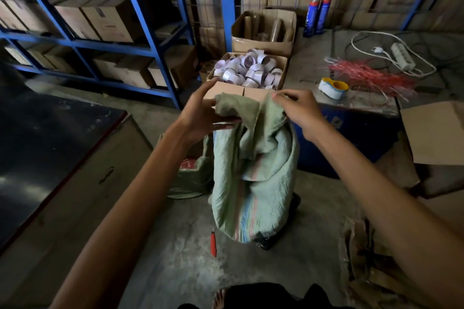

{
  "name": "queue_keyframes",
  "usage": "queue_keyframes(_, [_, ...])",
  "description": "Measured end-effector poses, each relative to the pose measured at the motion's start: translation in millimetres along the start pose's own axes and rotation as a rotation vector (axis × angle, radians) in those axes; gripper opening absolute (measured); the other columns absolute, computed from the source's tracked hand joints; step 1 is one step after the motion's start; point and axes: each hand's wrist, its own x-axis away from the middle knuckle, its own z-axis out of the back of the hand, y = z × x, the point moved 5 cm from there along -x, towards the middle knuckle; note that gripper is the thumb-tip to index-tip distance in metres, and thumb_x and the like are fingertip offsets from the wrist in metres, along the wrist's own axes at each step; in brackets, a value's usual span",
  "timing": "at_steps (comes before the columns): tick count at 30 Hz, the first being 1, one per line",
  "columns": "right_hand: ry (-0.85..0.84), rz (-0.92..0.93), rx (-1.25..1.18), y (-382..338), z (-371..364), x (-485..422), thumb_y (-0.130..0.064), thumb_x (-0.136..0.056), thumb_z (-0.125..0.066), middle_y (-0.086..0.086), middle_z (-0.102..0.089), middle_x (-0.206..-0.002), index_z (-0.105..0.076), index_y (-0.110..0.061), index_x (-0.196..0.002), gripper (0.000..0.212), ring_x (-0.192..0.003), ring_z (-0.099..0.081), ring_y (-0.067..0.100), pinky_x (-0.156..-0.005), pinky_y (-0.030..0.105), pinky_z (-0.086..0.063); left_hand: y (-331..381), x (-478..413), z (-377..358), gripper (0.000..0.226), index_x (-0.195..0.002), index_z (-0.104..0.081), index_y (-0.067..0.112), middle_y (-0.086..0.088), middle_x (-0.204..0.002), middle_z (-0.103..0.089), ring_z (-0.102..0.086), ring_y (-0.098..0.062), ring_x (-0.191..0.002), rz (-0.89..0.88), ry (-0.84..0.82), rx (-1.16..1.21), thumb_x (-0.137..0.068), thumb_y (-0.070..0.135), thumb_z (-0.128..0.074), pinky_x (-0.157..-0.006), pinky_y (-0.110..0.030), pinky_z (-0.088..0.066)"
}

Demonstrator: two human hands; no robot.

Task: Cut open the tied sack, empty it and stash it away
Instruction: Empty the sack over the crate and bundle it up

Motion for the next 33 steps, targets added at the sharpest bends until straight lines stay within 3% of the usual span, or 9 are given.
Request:
queue_keyframes(5, [-0.326,0.117,0.163,-12,-27,17,-0.048,-0.069,-0.082,-0.013,-0.072,-0.104,-0.068,-0.026,-0.115,0.054,-0.097,-0.066,0.003,-0.085,0.023,-0.054,2,-12,-29,0.096,-0.144,-0.056,0.004,-0.023,-0.142,-0.060,-0.055,-0.042,-0.131,-0.026,0.013,-0.045,-0.094,0.078,-0.021,-0.111,-0.053,-0.043])
queue_keyframes(7, [-0.225,0.236,0.365,-13,-25,15,-0.059,-0.059,-0.079,-0.006,-0.074,-0.104,-0.070,-0.023,-0.114,0.066,-0.097,-0.068,0.012,-0.084,0.034,-0.057,3,-15,-32,0.103,-0.144,-0.057,0.004,-0.022,-0.141,-0.062,-0.055,-0.043,-0.132,-0.024,0.011,-0.071,-0.091,0.082,-0.014,-0.114,-0.059,-0.040])
queue_keyframes(11, [0.047,0.443,0.610,-26,-17,20,-0.045,-0.073,-0.068,0.000,-0.073,-0.082,-0.074,-0.019,-0.088,0.030,-0.079,-0.067,0.022,-0.070,0.034,-0.052,5,-15,-33,0.108,-0.145,-0.053,0.001,-0.027,-0.141,-0.060,-0.056,-0.047,-0.130,-0.040,-0.032,-0.131,-0.092,0.081,-0.004,-0.111,-0.060,-0.040])
queue_keyframes(18, [0.086,0.380,0.554,-44,-2,13,-0.028,-0.079,-0.054,-0.002,-0.069,-0.075,-0.071,-0.021,-0.082,0.019,-0.082,-0.066,0.026,-0.074,0.040,-0.053,21,3,-2,0.039,-0.076,-0.069,0.001,-0.009,-0.060,-0.072,-0.065,-0.023,-0.049,-0.410,0.360,-0.420,-0.103,0.020,-0.049,-0.049,-0.027,-0.051])
queue_keyframes(20, [0.083,0.379,0.502,-52,6,8,-0.023,-0.079,-0.053,0.003,-0.074,-0.085,-0.073,-0.020,-0.088,0.022,-0.091,-0.067,0.028,-0.072,0.036,-0.051,21,5,18,0.007,-0.093,-0.064,0.007,-0.001,-0.072,-0.068,-0.064,-0.019,-0.062,-0.515,0.413,-0.427,-0.096,0.014,-0.062,-0.054,-0.025,-0.050])
queue_keyframes(23, [0.002,0.401,0.381,-70,13,5,-0.011,-0.082,-0.055,0.011,-0.074,-0.095,-0.075,-0.010,-0.095,0.024,-0.098,-0.067,0.027,-0.077,0.035,-0.047,11,-7,23,0.105,-0.153,-0.021,0.021,0.008,-0.127,-0.051,-0.056,0.005,-0.116,-0.514,0.143,-0.696,-0.073,0.007,-0.087,-0.093,-0.019,-0.051])
queue_keyframes(25, [-0.129,0.412,0.241,-83,8,8,-0.003,-0.085,-0.054,0.014,-0.073,-0.095,-0.074,-0.005,-0.092,0.021,-0.094,-0.065,0.021,-0.079,0.031,-0.047,2,-11,-1,0.141,-0.161,0.005,0.014,0.020,-0.142,-0.038,-0.039,0.025,-0.129,-0.566,-0.077,-0.825,-0.062,0.011,-0.096,-0.115,-0.020,-0.039])
queue_keyframes(29, [-0.316,0.400,0.104,-102,-9,22,0.000,-0.093,-0.055,-0.004,-0.067,-0.096,-0.071,-0.012,-0.099,0.021,-0.089,-0.058,-0.002,-0.083,0.016,-0.043,-6,-23,-32,0.086,-0.123,-0.061,0.008,-0.008,-0.119,-0.066,-0.065,-0.028,-0.119,-0.585,-0.013,-0.749,-0.050,0.041,-0.090,-0.102,-0.056,-0.053])
queue_keyframes(33, [-0.192,0.402,0.101,-95,9,24,-0.014,-0.089,-0.066,0.001,-0.059,-0.130,-0.049,-0.016,-0.138,0.052,-0.114,-0.057,0.004,-0.101,0.026,-0.047,-2,-23,-39,0.052,-0.103,-0.064,0.031,0.004,-0.105,-0.071,-0.068,-0.015,-0.102,-0.656,0.115,-0.524,-0.054,0.034,-0.082,-0.094,-0.043,-0.057])
